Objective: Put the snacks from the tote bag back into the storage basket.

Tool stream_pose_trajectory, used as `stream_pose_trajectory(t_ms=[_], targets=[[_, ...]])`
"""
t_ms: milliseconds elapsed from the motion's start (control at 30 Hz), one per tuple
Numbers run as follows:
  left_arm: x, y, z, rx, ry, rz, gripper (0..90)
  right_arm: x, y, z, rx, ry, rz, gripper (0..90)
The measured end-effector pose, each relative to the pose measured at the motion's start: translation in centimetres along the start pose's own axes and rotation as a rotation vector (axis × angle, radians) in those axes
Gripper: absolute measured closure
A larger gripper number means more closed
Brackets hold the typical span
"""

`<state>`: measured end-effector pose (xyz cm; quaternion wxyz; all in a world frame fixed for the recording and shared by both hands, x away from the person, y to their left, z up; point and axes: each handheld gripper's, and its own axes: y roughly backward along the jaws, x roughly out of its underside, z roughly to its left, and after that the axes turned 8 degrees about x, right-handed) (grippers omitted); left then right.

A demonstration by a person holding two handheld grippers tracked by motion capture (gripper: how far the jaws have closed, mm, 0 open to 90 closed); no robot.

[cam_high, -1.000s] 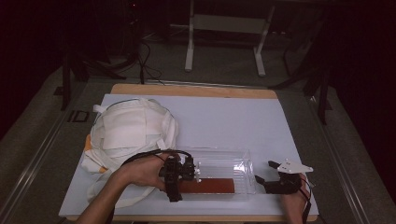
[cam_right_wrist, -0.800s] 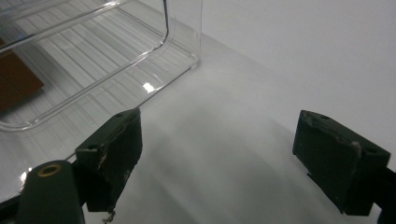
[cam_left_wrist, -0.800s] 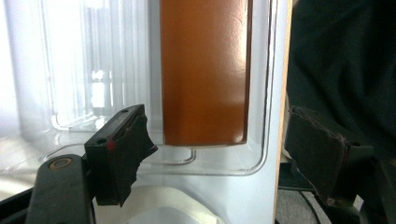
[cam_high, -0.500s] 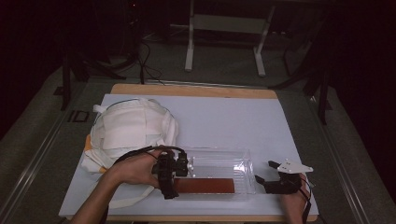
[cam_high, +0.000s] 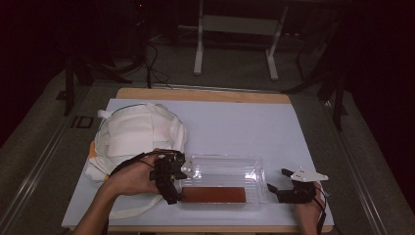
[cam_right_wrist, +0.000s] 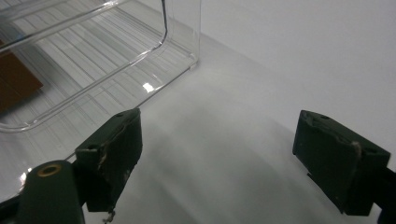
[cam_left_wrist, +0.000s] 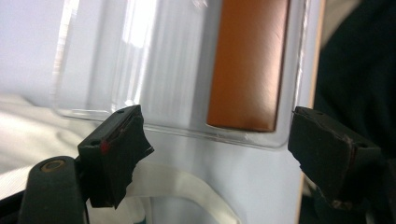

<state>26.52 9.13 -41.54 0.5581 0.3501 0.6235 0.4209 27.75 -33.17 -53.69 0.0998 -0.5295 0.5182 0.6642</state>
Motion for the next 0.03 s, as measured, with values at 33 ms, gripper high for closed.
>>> stream_pose_trajectory(t_ms=[33], targets=[[0.0, 0.0, 0.0, 0.0, 0.0, 0.0, 19.0, 0.0, 0.0, 0.0, 0.0, 0.0, 0.0, 15.8]])
